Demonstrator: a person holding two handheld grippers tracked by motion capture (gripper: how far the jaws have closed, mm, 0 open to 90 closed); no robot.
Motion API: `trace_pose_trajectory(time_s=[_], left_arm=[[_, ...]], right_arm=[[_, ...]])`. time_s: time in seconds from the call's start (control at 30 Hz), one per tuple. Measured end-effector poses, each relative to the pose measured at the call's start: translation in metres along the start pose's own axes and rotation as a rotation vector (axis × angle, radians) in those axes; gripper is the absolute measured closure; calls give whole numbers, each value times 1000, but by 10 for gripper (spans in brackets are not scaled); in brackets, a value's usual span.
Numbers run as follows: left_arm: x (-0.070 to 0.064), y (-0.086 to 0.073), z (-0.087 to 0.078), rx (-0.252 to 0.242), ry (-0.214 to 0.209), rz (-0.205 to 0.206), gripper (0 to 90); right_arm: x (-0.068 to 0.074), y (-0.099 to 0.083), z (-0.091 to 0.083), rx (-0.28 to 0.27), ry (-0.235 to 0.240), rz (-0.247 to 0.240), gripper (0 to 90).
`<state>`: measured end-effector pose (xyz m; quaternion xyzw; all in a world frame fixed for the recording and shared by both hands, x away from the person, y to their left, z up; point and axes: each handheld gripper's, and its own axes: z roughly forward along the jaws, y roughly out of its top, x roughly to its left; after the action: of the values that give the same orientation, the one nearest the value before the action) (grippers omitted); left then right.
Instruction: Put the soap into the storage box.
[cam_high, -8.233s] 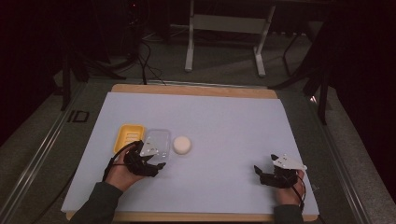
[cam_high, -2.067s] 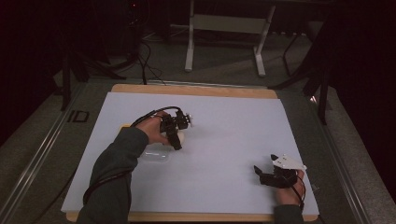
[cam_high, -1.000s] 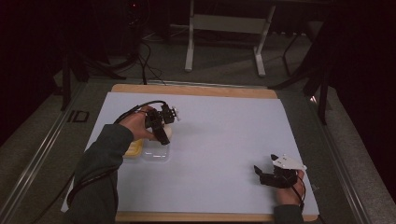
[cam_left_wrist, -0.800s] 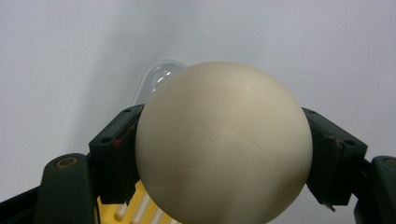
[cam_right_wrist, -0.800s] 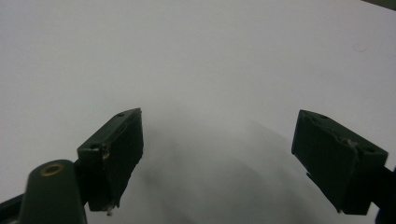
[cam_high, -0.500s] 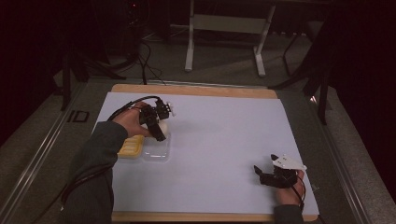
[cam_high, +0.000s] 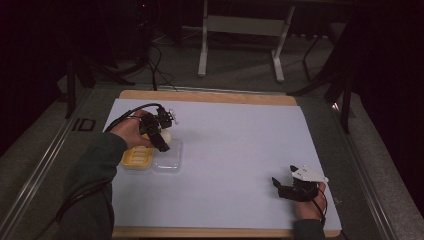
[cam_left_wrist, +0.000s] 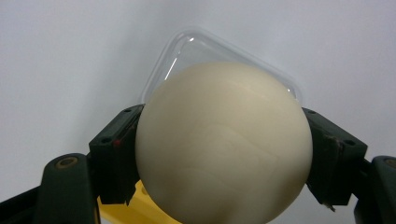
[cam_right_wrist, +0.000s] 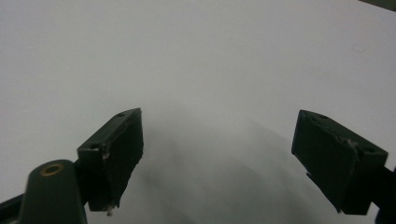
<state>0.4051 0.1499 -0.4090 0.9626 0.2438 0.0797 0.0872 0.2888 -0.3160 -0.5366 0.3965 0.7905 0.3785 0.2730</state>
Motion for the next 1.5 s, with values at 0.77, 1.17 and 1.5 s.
trace_pose_trajectory(time_s=[0.77,1.17,1.5], left_arm=[[4,-35,3,25,16,-32,244],[9,-51,7,14,18,-69,244],[14,-60,11,14,28,-117,244]], right_arm=[[0,0,0,-4,-1,-1,166],[0,0,0,-3,-2,-1,166],[0,0,0,-3,-1,-1,166]])
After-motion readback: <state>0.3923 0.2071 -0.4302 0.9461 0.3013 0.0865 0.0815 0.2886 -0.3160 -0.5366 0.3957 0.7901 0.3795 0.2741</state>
